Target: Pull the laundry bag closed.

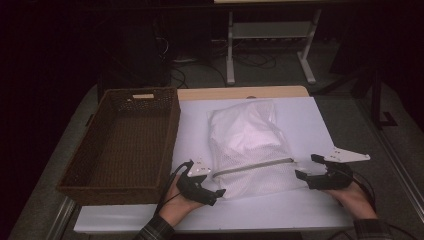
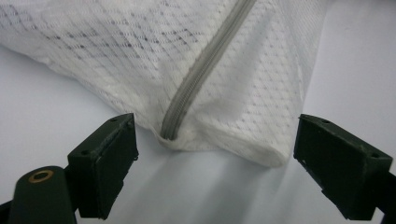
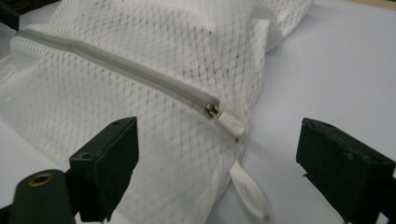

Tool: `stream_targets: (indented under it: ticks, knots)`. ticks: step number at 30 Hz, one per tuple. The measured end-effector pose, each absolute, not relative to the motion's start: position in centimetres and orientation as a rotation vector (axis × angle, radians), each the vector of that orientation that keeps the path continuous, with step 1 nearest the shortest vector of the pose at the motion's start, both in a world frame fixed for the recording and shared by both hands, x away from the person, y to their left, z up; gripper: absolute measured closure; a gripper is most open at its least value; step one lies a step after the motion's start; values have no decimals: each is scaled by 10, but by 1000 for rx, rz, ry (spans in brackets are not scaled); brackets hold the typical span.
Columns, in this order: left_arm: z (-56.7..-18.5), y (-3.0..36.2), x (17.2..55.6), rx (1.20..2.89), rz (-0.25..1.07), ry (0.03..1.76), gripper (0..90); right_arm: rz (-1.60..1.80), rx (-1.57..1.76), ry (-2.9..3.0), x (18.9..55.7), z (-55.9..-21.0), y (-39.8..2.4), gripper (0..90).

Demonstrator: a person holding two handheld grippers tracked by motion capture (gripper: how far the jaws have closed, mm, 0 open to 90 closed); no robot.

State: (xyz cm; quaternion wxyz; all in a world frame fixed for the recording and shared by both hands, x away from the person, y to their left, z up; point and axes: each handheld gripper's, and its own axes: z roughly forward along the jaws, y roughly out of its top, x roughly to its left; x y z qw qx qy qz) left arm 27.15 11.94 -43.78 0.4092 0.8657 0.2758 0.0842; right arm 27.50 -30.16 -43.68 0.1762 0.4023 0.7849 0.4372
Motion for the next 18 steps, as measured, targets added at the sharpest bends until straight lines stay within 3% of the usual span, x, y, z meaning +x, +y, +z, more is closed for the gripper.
stream_targets:
  ticks: [7,18]
  knots:
    - [-446,132,258,2188,217,706,130,1167,1149,2252,255,-450,-306,125]
    - [-445,132,258,2195,244,701,130,1148,1128,2281,254,-454,-306,115]
